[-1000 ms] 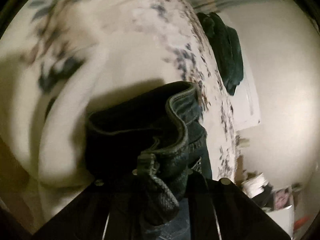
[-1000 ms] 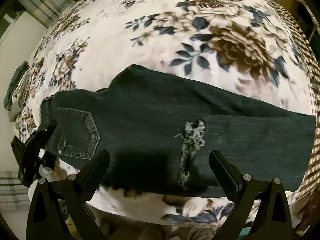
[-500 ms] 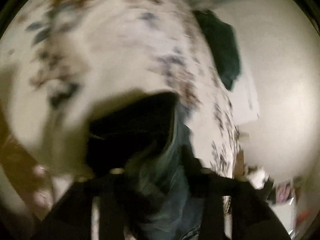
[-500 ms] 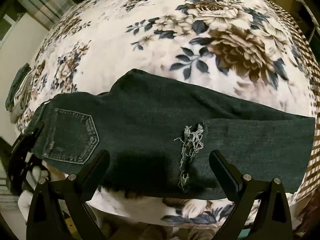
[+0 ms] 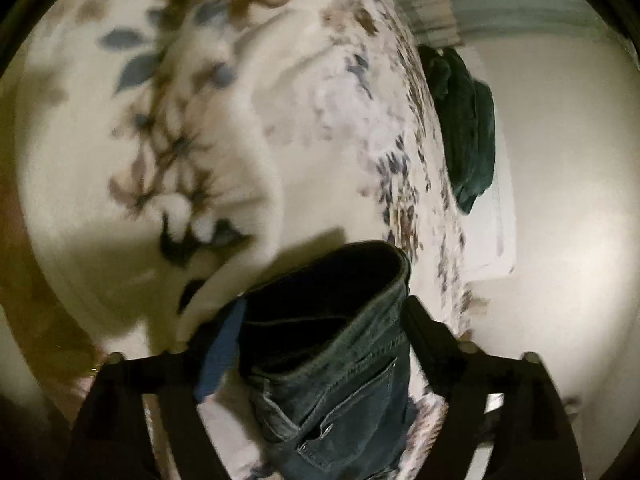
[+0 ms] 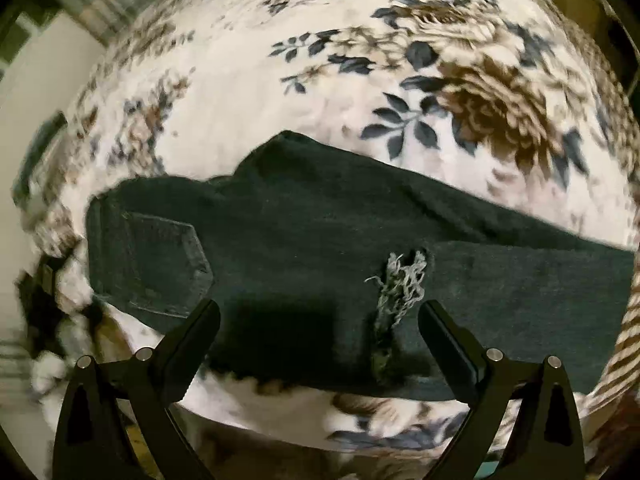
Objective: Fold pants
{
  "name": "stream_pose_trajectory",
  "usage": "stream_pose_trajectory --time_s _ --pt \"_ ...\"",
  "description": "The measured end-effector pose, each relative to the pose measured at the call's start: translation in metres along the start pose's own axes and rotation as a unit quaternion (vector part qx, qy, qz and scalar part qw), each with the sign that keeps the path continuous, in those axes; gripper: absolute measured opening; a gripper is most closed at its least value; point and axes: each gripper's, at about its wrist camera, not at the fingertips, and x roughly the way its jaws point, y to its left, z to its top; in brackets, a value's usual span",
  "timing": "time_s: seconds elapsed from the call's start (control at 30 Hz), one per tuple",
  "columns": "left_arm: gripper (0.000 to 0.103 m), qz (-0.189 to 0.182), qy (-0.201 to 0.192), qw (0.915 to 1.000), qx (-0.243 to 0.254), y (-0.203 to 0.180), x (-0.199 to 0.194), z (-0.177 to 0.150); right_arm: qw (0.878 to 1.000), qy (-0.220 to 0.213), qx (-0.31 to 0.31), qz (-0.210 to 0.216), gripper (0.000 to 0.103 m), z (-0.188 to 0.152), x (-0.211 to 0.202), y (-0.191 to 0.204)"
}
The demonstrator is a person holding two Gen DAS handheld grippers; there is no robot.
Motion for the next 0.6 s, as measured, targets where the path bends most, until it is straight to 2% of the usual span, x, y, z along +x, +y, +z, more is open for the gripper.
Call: stream_pose_trajectory --time_s 0.1,0.17,0.2,0.27,0.33,0.4,0.5,0.6 --pt "0.084 -0.001 0.025 0.9992 0.031 -0.008 0.006 0.004 0.999 0.02 -0.026 -0.007 0.101 0.003 0.018 0.009" --pt "0.084 -0.001 0.043 0.9983 0.04 -0.009 0.013 0.009 0.997 0.053 -0.044 -0.028 0.101 0.004 0.044 0.015" --pt "0.084 -0.003 0.052 0.9978 0.042 -0.01 0.016 0.011 0.996 0.071 -0.043 -0.028 0.101 0.003 0.059 0.015" --pt "0.084 -0.003 0.082 0.9952 0.053 -0.011 0.023 0.015 0.991 0.116 -0.03 -0.054 0.1 0.002 0.087 0.01" --pt "0.084 -0.008 0.12 0.9901 0.072 -0.016 0.033 0.021 0.989 0.137 -0.018 -0.06 0.1 0.002 0.1 0.006" --pt "0.084 0.0 0.173 0.98 0.098 -0.02 0.051 0.027 0.989 0.137 -0.015 -0.055 0.1 0.004 0.099 0.005" --pt "0.084 0.004 0.223 0.9674 0.12 -0.021 0.074 0.032 0.988 0.142 -0.019 -0.052 0.1 0.005 0.098 0.005" --pt "0.089 0.0 0.252 0.9593 0.126 -0.025 0.084 0.036 0.987 0.147 -0.032 -0.063 0.1 0.004 0.1 0.008"
